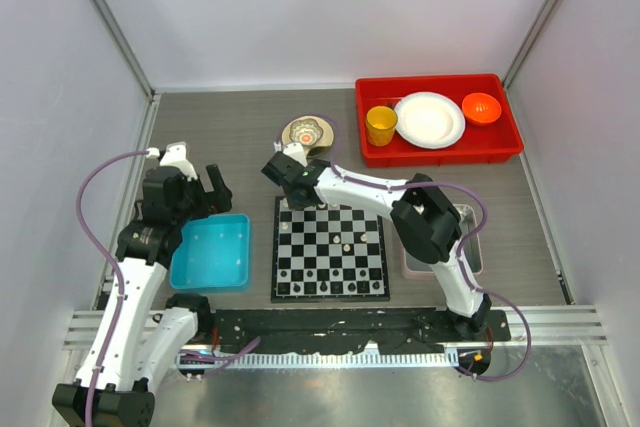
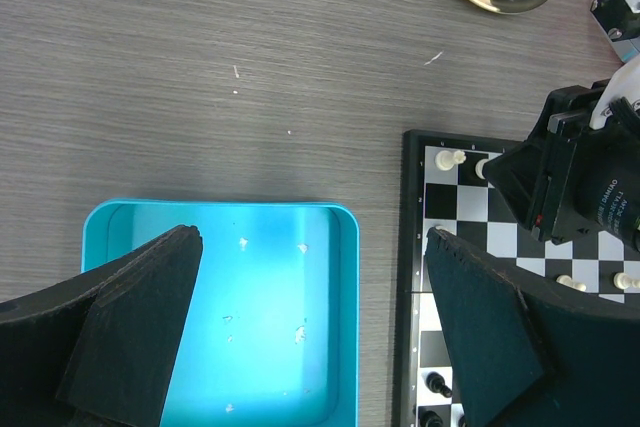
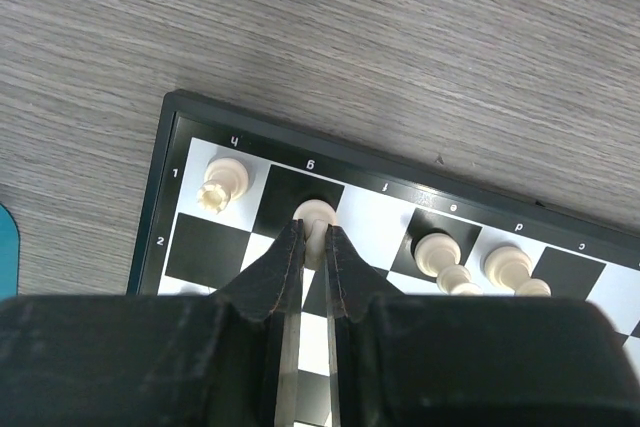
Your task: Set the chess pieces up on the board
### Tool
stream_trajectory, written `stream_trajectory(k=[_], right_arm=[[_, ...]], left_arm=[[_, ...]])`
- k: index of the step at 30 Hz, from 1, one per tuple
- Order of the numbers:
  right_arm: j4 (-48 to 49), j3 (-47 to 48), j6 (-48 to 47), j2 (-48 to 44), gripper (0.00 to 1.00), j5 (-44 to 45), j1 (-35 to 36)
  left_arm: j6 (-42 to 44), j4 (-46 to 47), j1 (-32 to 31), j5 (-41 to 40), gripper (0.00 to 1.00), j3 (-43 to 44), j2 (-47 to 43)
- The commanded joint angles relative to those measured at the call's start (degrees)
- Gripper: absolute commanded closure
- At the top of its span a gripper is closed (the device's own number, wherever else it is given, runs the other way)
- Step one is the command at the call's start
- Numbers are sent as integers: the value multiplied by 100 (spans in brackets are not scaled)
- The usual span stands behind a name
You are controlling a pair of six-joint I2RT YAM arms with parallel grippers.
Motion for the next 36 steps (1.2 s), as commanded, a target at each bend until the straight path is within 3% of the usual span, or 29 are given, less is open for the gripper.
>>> stream_trajectory(k=[1, 36], right_arm=[[69, 244, -49, 31, 99, -7, 35], [78, 288, -40, 224, 97, -218, 26]], left_arm=[[6, 201, -18, 104, 0, -16, -55], [6, 210, -18, 104, 0, -25, -55]])
